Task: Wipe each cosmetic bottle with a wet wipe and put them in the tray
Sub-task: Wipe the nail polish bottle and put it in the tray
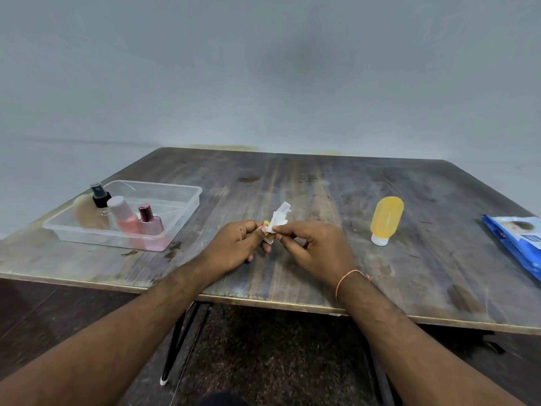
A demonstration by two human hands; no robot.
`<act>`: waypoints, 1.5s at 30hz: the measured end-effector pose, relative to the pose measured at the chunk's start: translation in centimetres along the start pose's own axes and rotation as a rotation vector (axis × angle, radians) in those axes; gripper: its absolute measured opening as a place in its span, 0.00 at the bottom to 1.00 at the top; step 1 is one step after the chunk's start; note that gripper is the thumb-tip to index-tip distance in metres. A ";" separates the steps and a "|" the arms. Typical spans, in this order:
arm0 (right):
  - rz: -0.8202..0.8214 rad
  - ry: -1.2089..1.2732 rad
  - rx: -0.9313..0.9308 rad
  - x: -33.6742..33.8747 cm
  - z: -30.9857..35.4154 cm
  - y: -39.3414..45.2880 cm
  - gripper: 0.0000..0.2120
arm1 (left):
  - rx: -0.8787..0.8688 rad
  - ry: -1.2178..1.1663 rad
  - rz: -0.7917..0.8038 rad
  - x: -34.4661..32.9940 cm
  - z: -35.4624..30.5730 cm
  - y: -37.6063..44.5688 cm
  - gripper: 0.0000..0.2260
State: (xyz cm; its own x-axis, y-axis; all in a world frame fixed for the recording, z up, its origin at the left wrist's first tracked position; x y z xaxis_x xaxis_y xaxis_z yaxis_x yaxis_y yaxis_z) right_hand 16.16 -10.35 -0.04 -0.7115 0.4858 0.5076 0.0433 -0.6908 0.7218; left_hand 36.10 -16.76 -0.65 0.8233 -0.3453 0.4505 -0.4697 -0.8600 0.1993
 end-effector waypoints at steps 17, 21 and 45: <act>-0.058 -0.074 0.032 0.0 0.3 0.0 0.08 | 0.074 -0.190 -0.008 0.3 -0.2 0.3 0.12; -0.095 0.022 -0.063 0.3 0.3 -0.1 0.08 | 0.057 -0.176 0.011 0.3 -0.3 0.2 0.11; 0.041 0.582 -0.453 0.3 -0.9 0.9 0.13 | -0.074 0.120 0.057 -0.2 -0.9 -0.2 0.09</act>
State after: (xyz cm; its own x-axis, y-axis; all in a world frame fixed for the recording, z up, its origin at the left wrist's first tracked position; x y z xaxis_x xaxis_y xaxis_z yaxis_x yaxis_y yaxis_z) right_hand 15.34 -11.31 0.29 -0.9779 0.1794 0.1070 -0.1267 -0.9167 0.3789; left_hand 35.71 -16.17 -0.02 0.7530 -0.3415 0.5625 -0.5402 -0.8089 0.2320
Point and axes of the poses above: each hand's wrist, its own y-axis towards the middle knuckle, its own x-axis out of the back of the hand, z = x × y, the point moved 2 cm from there along y, towards the middle knuckle, and after that the axes turned 6 degrees about y, right-handed, at the moved point
